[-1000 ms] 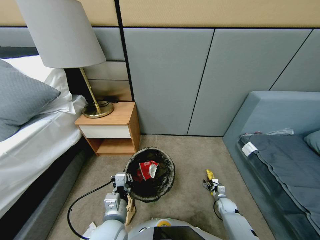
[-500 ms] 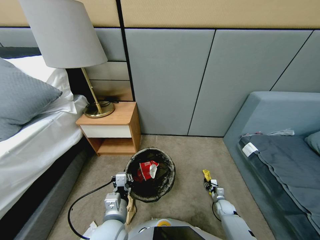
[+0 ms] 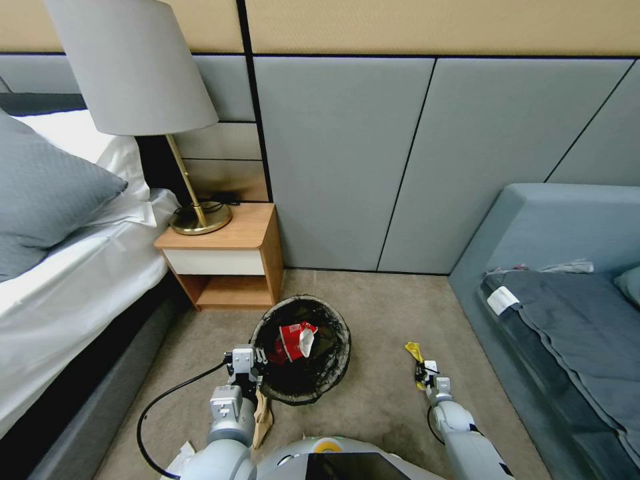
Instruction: Pick up the trash bin, then pick up the garbage from the floor and place it into the trash bin.
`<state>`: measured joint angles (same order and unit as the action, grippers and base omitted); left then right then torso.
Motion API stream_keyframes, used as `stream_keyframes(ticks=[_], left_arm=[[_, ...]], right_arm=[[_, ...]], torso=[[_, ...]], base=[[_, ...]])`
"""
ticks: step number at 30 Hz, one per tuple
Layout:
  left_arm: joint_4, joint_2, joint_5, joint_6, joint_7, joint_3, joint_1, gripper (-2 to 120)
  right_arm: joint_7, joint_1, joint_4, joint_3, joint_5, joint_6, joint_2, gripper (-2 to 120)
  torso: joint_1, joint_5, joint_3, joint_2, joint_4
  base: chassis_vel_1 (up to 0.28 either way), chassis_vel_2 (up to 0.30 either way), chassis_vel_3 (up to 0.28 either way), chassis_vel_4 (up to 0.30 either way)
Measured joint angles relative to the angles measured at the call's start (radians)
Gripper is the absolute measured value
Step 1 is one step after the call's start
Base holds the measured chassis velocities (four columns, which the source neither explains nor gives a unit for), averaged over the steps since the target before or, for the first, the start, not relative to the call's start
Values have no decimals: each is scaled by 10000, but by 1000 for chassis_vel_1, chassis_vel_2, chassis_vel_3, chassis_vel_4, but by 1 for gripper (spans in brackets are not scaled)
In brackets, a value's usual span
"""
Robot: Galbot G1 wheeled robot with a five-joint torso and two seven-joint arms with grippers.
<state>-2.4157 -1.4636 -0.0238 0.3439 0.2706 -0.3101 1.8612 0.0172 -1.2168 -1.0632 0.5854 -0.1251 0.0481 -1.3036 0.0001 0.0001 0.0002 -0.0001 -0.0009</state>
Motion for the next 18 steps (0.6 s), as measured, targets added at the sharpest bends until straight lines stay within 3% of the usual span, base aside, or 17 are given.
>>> stream_keyframes(ticks=[7,8,10,13,15,18], left_arm=[[36,-17,3,6,-8,0,-27,0],[53,-23,3,7,-8,8,-27,0],[64,-18,2,9,-10,17,-39,0],[77,-16,-1,13,-21,35,-51,0],[79,-15,-3,16,-22,35,-52,0],[104,-8,-4,20,-30,37,-54,0]], right_arm=[[-300,-578,-1835,-210,-56,512,-62,0],[-342,-788,-2427,-293,-111,660,-94,0],[-360,-900,-2846,-362,-169,787,-114,0],[-243,-1145,-3953,-598,-448,1556,-192,0],[29,-1231,-4527,-743,-610,2119,-247,0],[718,-1442,-6248,-1084,-982,2972,-323,0]], torso=[[-1,-2,-1,0,14],[0,1,0,0,1],[-1,4,-1,0,3],[-1,-8,-1,0,7],[-1,7,-1,-1,7],[-1,-8,-2,0,11]], base=[[0,0,0,0],[0,0,0,0],[0,0,0,0],[0,0,0,0],[0,0,0,0],[0,0,0,0]])
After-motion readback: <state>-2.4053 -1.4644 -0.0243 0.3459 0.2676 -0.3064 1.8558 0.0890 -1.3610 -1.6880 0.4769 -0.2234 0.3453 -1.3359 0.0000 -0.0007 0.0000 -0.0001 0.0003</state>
